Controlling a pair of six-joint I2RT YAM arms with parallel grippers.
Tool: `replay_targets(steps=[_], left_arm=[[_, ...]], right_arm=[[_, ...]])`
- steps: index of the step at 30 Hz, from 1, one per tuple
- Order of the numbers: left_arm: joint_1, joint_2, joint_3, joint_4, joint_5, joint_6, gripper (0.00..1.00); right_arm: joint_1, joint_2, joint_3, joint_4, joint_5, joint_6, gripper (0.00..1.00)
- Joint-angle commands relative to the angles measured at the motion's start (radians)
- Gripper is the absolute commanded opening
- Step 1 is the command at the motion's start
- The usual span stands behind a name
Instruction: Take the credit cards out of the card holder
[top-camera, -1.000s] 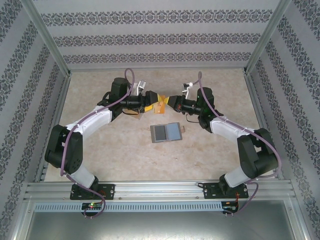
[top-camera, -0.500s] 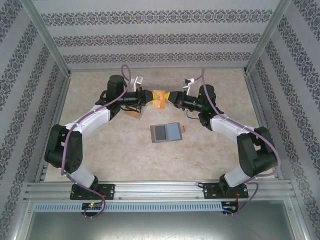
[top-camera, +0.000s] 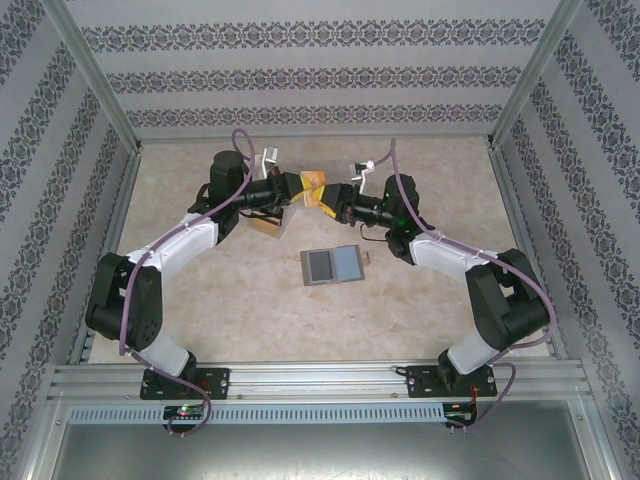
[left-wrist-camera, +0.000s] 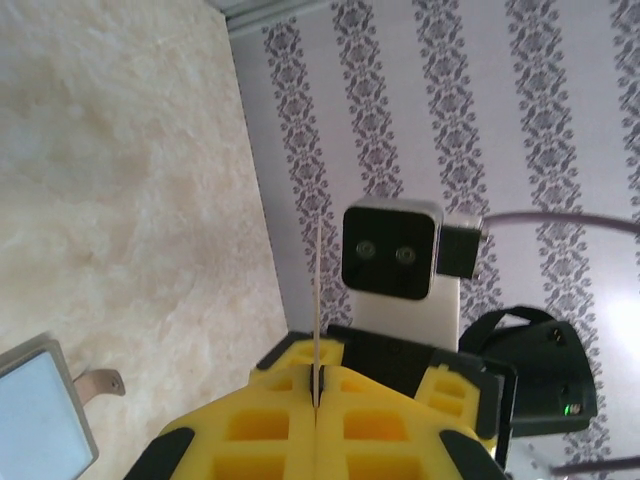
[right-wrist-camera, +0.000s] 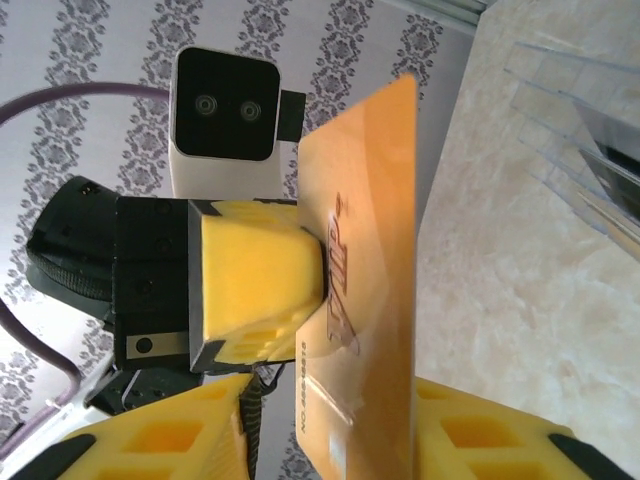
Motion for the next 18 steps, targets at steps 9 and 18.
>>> replay_targets(steps=[9,18], left_arm=[[0.029,-0.043,-0.05,0.118,-0.012,-0.097,0.04],[0.039,-0.069,-0.065,0.062,-0.008,-0.087,0.15]], right_arm=[[0.006,-0.006,-0.025,0.076,0.071,0.035,0.25],[0.007,-0.019,-0.025,0.017,0.103,-0.02,0.04]])
